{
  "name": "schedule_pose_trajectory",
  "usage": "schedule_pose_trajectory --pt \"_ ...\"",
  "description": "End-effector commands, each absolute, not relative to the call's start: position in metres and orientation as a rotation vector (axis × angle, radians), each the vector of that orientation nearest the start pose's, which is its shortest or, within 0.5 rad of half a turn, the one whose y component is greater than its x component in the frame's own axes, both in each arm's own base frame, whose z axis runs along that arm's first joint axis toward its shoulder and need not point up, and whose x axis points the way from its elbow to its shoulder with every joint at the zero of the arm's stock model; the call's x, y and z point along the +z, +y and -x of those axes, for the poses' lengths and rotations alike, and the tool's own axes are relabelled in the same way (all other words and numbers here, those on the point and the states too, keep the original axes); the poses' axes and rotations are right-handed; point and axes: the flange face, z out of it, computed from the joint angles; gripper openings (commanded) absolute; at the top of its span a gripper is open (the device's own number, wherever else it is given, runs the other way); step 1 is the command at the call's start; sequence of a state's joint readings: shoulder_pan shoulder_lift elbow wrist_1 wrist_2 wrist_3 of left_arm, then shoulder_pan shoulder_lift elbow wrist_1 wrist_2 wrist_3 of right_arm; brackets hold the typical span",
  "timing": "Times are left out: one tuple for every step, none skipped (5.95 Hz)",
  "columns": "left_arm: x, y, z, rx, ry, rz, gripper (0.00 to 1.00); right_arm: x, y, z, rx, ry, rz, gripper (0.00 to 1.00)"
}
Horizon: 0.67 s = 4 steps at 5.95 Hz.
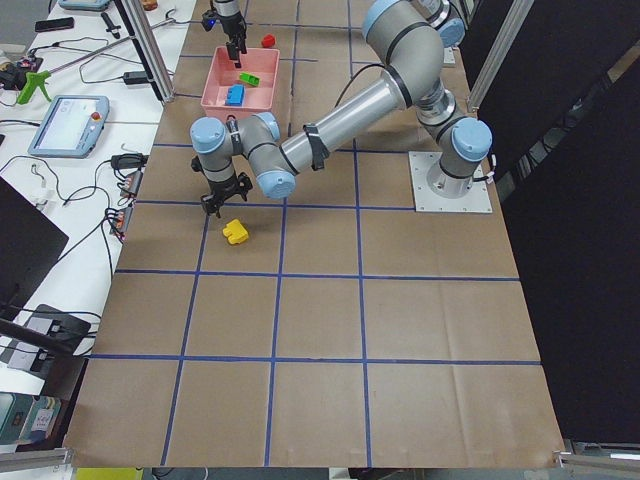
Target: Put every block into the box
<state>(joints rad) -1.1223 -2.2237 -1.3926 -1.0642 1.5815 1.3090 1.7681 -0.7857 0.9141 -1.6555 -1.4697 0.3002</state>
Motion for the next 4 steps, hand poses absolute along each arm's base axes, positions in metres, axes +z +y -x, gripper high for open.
schedule_pose_trajectory --pt "0.204 -0.693 -0.204 0.003 2.823 -1.338 0.99 0.359 -0.73 -0.273 0.07 3.049 -0.17 1.0" --pt "0.196 -0.691 -0.209 0.01 2.834 -1.335 0.99 0.386 -0.723 -0.246 0.094 3.056 -0.137 1.0" --pt "0.188 -0.693 -0.213 0.018 2.842 -1.331 0.99 0.409 -0.719 -0.201 0.121 3.057 -0.02 1.0" --pt "0.185 -0.696 -0.215 0.014 2.837 -1.329 0.99 0.421 -0.725 -0.135 0.125 3.053 -0.015 1.0"
